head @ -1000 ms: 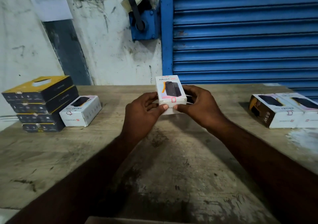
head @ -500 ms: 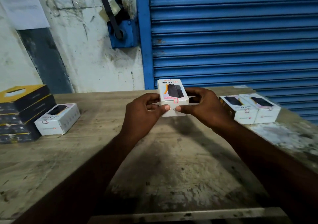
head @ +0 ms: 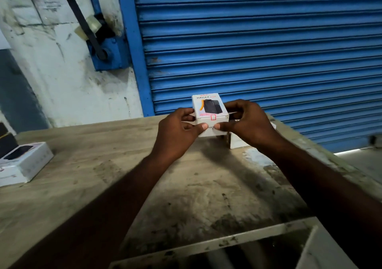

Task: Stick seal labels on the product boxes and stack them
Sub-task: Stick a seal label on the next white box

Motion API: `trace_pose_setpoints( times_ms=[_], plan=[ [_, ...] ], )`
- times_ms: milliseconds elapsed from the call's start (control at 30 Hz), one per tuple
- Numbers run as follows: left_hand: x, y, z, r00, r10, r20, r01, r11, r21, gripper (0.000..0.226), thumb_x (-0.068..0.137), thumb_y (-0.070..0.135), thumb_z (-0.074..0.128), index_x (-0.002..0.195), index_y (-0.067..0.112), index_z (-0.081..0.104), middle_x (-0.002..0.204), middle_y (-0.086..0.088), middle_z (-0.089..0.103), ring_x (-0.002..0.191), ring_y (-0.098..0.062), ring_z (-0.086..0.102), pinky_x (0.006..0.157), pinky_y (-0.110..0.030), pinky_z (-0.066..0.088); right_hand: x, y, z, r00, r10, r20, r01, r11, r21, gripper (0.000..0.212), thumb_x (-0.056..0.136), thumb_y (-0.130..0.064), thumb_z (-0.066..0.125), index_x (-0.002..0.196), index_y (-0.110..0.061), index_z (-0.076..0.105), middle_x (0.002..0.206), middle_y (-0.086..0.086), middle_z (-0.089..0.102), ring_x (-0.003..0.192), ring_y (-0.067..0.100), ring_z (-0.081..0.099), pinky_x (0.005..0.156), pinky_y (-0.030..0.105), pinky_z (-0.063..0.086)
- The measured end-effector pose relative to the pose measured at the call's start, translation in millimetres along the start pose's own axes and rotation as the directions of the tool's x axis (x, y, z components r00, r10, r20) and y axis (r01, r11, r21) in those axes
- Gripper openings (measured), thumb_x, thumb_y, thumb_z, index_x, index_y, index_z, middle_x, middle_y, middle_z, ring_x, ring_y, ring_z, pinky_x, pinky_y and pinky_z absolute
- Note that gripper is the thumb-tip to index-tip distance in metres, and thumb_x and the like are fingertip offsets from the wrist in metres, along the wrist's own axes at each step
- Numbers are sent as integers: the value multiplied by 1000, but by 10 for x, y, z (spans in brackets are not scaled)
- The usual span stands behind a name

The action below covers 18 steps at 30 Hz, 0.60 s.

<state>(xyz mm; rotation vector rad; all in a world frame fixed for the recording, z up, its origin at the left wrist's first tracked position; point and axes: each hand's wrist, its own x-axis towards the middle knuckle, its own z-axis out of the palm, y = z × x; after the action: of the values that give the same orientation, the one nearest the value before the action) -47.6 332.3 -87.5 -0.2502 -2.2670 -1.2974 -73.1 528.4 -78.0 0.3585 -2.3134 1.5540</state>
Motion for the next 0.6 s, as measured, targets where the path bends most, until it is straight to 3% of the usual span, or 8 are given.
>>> trace_pose_setpoints(
  times_ms=[100,233,333,433,600],
  plan=[
    [37,121,185,999,26,37,-26,1000,14,57,79,29,85,131,17,63,110,4,71,82,2,69,68,-5,51,-3,73,-228,999,7,-31,-8,1000,-17,53,65,-14,95,111,-15,69,101,-5,76,87,12,75,81,40,63],
    [107,261,450,997,45,60,-46,999,16,56,79,28,85,129,16,64,111,3,73,83,-4,72,74,-14,56,25,109,-525,998,-25,-52,21,997,-73,51,66,-13,94,109,-16,66,102,-5,75,84,8,74,75,29,60],
    [151,347,640,996,57,67,-57,998,-6,58,79,22,85,131,14,61,110,1,72,80,-4,71,69,-11,54,77,160,-695,998,-34,-56,30,996,-87,54,68,-7,92,113,-16,65,103,-3,73,84,7,72,68,20,57],
    [204,403,798,994,79,74,-80,997,1,63,79,19,85,135,14,57,106,-1,72,75,0,68,65,-8,51,149,245,-818,998,-40,-51,35,995,-88,54,68,-3,91,115,-13,66,106,2,73,83,11,73,67,22,60],
    [317,478,1048,992,71,102,-73,997,22,65,79,17,84,138,14,56,109,-8,72,84,-16,73,85,-34,59,274,358,-978,999,-13,-50,10,997,-71,53,72,1,87,120,-11,67,107,2,70,76,3,69,53,15,55]
  ],
)
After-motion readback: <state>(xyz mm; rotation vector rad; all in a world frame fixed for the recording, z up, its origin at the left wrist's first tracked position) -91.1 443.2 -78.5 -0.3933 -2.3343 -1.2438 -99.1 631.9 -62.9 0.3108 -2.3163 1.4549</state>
